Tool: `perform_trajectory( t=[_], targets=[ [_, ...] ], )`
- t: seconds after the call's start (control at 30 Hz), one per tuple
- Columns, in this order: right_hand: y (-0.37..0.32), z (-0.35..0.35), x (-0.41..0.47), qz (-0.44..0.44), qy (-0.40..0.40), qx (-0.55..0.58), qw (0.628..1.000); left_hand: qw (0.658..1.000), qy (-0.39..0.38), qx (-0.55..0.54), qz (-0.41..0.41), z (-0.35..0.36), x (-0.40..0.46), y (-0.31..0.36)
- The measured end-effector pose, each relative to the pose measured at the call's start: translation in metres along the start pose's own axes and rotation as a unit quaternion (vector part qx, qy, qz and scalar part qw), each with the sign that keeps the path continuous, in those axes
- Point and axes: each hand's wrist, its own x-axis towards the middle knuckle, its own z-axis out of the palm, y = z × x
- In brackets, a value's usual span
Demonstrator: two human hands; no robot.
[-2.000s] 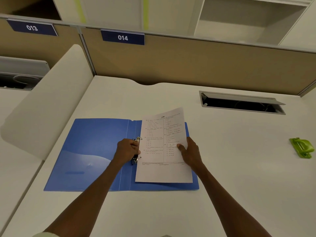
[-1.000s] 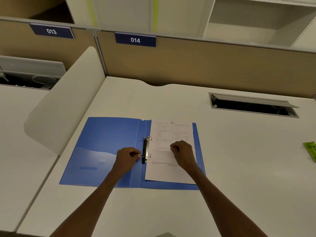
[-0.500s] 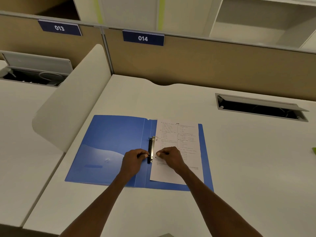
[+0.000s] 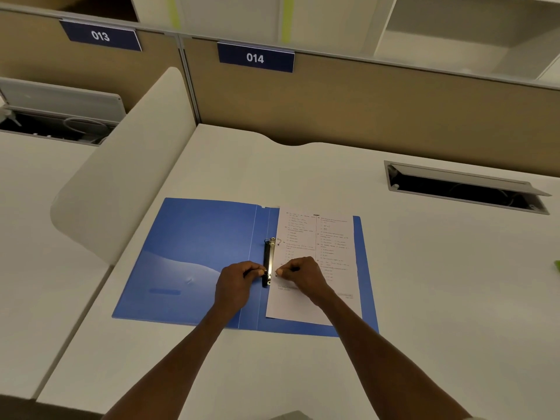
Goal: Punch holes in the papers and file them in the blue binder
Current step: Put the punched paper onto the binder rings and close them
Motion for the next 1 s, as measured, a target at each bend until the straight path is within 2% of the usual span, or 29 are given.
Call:
perform_trajectory(
  t=[0.3,0.5,0.67,0.8,0.93,1.0],
  targets=[
    [-0.002,0.008,0.004,0.004,0.034,-0.029,0.999,0.999,0.004,0.047,0.014,0.005,0.0,0.006],
    [-0.004,0.008,0.004,0.008,0.033,-0.037,0.999,0.999,0.022,0.032,0.007,0.006,-0.002,0.011],
    [-0.008,0.006,0.0,0.013,0.026,-0.026,0.999,1.0,0.007,0.02,0.007,0.002,0.0,0.017],
    [-0.016,0.0,-0.004,0.028,0.002,-0.001,1.0,1.0,-0.007,0.021,-0.02,0.006,-0.004,0.017],
    [-0.027,-0.009,0.0,0.045,-0.029,-0.021,0.998,0.997,0.032,0.045,-0.05,0.012,-0.009,0.02],
    [-0.036,-0.013,0.004,0.038,-0.015,-0.049,0.998,0.996,0.045,0.04,-0.065,0.013,-0.01,0.023]
  ],
)
